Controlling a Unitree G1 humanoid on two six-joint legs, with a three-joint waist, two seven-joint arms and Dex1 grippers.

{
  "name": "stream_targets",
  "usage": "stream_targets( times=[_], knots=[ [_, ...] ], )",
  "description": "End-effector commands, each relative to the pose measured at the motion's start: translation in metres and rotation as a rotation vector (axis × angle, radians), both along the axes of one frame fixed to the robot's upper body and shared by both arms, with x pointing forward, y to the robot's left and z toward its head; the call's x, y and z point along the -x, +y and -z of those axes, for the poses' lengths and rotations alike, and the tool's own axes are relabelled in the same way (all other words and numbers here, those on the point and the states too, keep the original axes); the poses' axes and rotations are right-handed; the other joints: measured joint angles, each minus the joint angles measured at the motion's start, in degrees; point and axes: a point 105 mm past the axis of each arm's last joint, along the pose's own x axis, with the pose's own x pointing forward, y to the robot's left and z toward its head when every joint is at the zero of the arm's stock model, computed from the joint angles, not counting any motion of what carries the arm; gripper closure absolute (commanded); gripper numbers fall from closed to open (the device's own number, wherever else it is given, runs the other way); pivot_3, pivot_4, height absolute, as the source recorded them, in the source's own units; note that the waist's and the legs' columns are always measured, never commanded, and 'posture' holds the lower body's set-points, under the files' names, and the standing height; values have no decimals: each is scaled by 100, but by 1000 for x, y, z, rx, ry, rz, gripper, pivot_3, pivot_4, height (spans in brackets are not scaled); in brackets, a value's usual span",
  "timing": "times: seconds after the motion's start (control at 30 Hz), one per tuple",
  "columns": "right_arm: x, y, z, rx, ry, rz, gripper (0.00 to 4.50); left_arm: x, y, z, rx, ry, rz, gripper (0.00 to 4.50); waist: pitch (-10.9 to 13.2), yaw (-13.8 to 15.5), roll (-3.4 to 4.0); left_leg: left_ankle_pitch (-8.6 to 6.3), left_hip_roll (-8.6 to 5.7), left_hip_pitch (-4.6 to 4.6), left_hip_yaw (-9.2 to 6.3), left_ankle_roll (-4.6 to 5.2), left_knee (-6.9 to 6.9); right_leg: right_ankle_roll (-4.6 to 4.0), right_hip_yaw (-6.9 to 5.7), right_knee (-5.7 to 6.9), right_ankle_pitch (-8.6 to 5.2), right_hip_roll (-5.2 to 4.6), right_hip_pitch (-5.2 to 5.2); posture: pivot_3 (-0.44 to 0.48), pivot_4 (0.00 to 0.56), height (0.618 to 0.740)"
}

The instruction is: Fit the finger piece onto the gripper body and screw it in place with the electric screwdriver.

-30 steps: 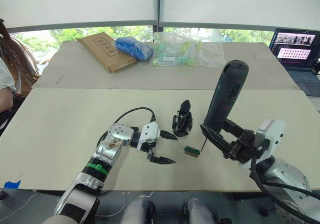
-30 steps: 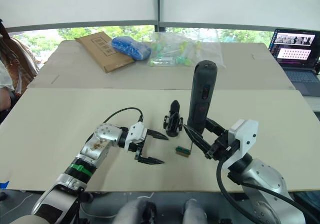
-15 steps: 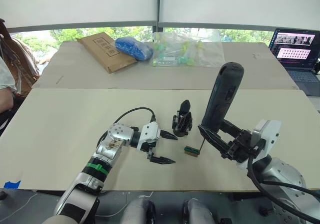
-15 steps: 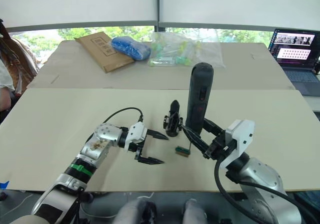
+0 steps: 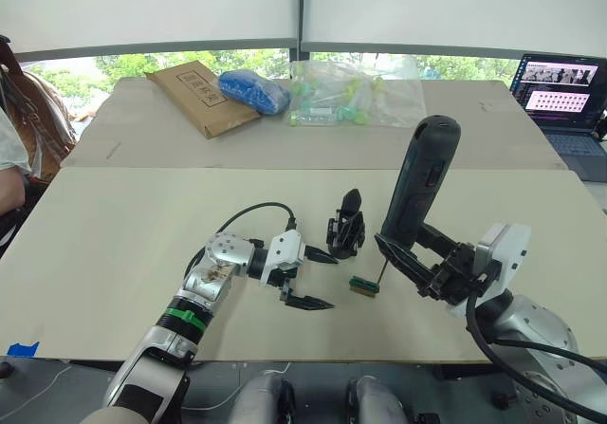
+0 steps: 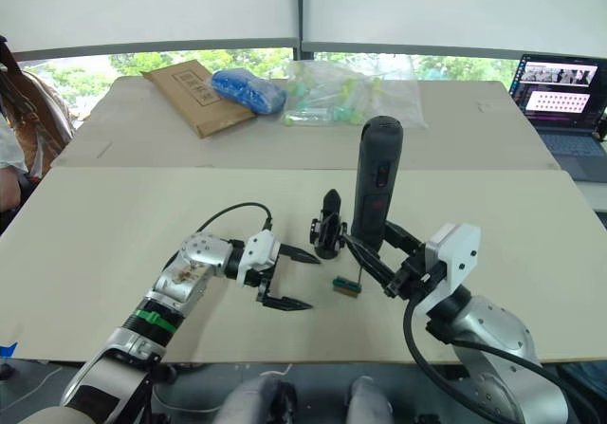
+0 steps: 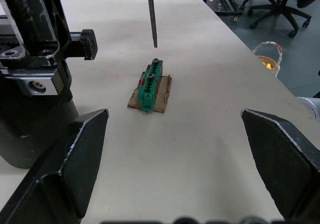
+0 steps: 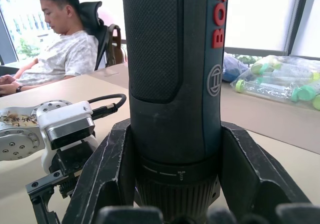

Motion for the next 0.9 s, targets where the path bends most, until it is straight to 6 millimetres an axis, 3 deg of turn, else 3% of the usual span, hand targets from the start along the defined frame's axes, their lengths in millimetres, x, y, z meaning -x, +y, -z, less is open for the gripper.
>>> stream_targets(
  times=[0.03, 0.9],
  knots=[
    [5, 4, -18, -16, -97, -14, 2610, -2, -4, -11, 19, -43, 11, 0, 0, 0, 0, 0, 0, 0, 0, 0, 0, 0, 0, 0, 0, 0, 0, 0, 150, 732],
    [-6, 3, -16, 6, -71, 0, 2610, -4, -3, -12, 15, -54, 6, 0, 0, -2, 0, 0, 0, 0, 0, 0, 0, 0, 0, -1, 0, 0, 1, 0, 150, 732]
  ],
)
